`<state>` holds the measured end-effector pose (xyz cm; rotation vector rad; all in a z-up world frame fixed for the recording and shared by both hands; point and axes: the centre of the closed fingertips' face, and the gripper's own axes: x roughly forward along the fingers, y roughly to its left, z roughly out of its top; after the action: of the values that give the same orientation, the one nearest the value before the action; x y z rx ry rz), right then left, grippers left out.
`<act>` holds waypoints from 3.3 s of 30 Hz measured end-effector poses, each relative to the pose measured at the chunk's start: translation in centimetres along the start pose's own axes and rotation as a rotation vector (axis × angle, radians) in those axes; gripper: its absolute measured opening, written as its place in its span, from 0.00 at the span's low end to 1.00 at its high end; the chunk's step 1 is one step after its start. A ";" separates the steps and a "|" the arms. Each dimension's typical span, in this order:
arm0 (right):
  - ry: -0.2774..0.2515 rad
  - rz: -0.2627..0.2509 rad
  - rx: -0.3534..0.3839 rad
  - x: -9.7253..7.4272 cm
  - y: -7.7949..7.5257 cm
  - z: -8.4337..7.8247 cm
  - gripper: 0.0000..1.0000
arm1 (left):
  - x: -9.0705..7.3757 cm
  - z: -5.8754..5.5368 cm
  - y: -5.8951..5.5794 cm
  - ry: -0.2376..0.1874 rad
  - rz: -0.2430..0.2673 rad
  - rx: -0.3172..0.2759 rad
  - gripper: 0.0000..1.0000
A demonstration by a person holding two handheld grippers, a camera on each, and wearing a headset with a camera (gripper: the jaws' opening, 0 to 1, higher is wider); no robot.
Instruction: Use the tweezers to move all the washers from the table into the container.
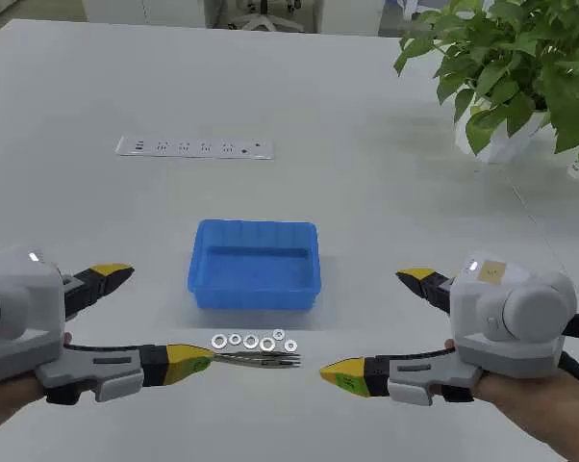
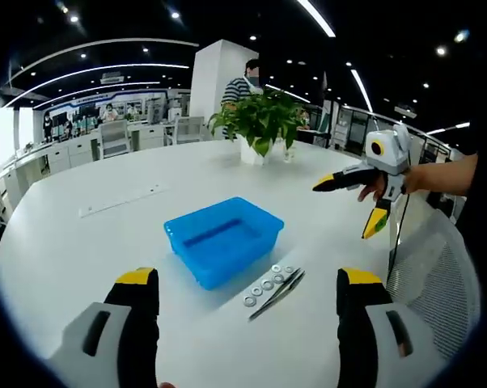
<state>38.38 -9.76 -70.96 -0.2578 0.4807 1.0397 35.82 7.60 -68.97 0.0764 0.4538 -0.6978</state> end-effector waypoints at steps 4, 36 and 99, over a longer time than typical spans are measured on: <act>-0.006 -0.002 -0.001 -0.1 -0.1 0.1 1.00 | -0.1 0.1 0.1 -0.004 0.002 0.000 0.97; -0.031 0.002 -0.038 -0.3 -0.1 0.5 0.99 | 0.0 0.3 0.4 -0.007 -0.009 0.027 0.94; 0.146 0.295 -0.340 4.7 3.0 -2.6 0.42 | 3.3 -4.9 -0.7 0.241 -0.219 0.274 0.44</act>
<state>37.00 -5.82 -75.52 -0.5807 0.4800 1.3981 35.78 6.12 -74.77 0.3770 0.6008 -0.9693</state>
